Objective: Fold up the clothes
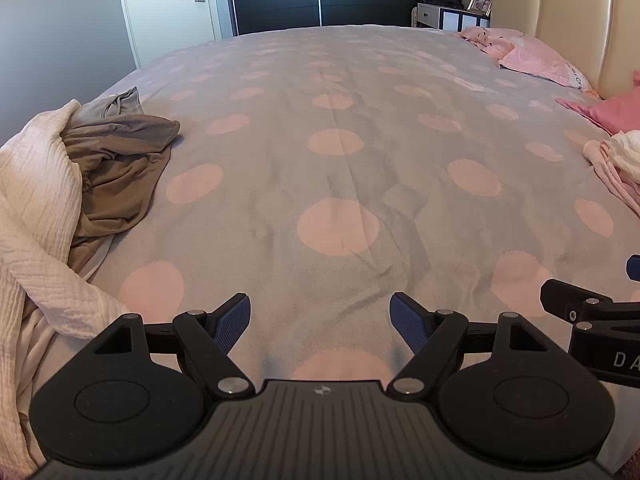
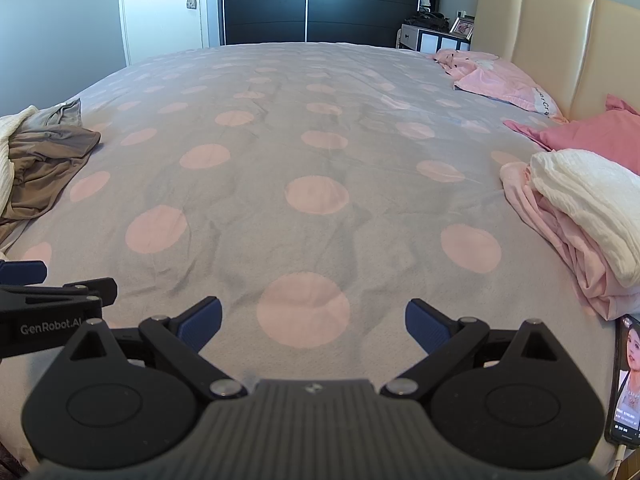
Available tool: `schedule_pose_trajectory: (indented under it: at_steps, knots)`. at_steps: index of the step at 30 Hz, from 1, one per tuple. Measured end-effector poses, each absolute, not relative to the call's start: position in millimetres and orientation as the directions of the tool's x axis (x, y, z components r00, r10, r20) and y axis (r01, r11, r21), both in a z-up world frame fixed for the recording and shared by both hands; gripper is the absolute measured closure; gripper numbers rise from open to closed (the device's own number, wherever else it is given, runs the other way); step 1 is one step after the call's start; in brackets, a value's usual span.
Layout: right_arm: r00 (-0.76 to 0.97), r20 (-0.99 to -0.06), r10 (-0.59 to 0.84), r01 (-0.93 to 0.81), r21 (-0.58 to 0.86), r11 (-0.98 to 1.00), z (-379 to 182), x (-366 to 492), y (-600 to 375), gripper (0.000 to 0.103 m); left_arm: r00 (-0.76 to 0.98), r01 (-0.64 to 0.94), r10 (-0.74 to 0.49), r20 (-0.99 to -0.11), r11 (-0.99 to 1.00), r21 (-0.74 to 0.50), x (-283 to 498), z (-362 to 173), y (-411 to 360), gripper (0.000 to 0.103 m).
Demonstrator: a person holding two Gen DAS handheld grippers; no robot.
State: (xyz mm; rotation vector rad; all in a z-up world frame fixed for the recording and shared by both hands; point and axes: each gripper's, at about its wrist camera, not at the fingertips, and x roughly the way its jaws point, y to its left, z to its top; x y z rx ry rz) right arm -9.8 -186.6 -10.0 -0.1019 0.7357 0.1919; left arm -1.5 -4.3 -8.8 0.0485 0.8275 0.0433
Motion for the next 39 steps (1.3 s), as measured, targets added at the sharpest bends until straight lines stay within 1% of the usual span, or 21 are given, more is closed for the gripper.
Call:
schedule_pose_trajectory:
  at_steps: [20, 39]
  knots:
    - [0.727, -0.673, 0.137, -0.211, -0.028, 0.977, -12.0, -10.6, -187.2, 0.004, 0.663, -0.02, 0.071, -0.745, 0.997, 0.077, -1.4, -10.3, -4.7, 0.026]
    - [0.728, -0.671, 0.139, -0.219, -0.036, 0.975, -11.3, -11.7, -185.8, 0.004, 0.656, -0.029, 0.069, -0.752, 0.997, 0.066, -3.2, -10.4, -2.1, 0.026]
